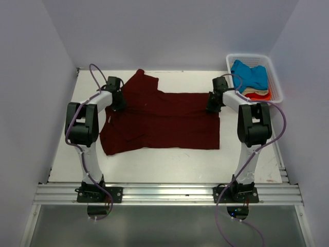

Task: Fold and stack the t-shirts
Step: Grap the side of the flattened tshirt furthest away from the robot with both arms

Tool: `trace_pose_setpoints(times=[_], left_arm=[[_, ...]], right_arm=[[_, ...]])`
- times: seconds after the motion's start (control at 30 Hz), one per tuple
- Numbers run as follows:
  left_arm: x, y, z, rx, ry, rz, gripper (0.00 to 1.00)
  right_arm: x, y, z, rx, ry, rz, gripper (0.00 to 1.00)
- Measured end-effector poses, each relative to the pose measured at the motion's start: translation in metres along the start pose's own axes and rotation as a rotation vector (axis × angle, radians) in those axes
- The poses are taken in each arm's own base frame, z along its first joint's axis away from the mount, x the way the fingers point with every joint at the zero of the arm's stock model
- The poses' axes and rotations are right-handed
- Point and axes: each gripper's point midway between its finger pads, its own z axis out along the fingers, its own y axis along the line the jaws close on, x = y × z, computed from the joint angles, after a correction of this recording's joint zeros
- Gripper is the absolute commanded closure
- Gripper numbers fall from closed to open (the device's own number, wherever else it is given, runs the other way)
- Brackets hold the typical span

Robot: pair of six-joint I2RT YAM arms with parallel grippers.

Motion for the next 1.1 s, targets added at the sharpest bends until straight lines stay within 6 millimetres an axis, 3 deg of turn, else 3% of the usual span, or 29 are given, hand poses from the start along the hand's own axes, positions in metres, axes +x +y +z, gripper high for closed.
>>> trace_pose_setpoints(times=[0.17, 0.33, 0.5, 0.6, 0.63, 0.73, 0.77, 0.87, 0.93, 1.03, 1.1], left_arm=[[0.000, -0.001, 0.000, 0.014, 0.002, 0.013, 1.00], [-0.003, -0.002, 0.001, 0.029, 0.001, 0.019, 1.00], [-0.008, -0.007, 0.002, 0.054, -0.019, 0.031, 0.85], [-0.017, -0.012, -0.006, 0.085, -0.066, 0.041, 0.64], [-0.021, -0.013, -0.013, 0.097, -0.088, 0.043, 0.51], [-0.039, -0.020, -0.046, 0.142, -0.180, 0.044, 0.38], [-0.049, -0.023, -0.062, 0.161, -0.224, 0.048, 0.37], [-0.082, -0.034, -0.120, 0.226, -0.378, 0.049, 0.35], [-0.093, -0.037, -0.157, 0.263, -0.462, 0.045, 0.35], [-0.080, -0.035, -0.190, 0.294, -0.501, 0.045, 0.39], [-0.047, -0.032, -0.190, 0.309, -0.453, 0.049, 0.43]], right_arm=[[-0.033, 0.015, 0.017, -0.010, -0.023, 0.000, 1.00], [-0.049, 0.022, 0.024, -0.013, -0.032, 0.001, 1.00], [-0.049, 0.023, 0.024, -0.021, -0.040, -0.001, 1.00], [-0.044, 0.023, 0.020, -0.042, -0.056, -0.004, 1.00], [-0.041, 0.024, 0.017, -0.059, -0.060, -0.006, 0.96], [-0.041, 0.030, 0.002, -0.107, -0.097, -0.011, 0.85], [-0.044, 0.033, -0.006, -0.125, -0.121, -0.015, 0.70], [-0.063, 0.050, -0.037, -0.200, -0.210, -0.036, 0.58], [-0.077, 0.066, -0.064, -0.255, -0.279, -0.055, 0.54], [-0.081, 0.086, -0.104, -0.318, -0.359, -0.090, 0.54], [-0.067, 0.100, -0.125, -0.355, -0.387, -0.121, 0.54]])
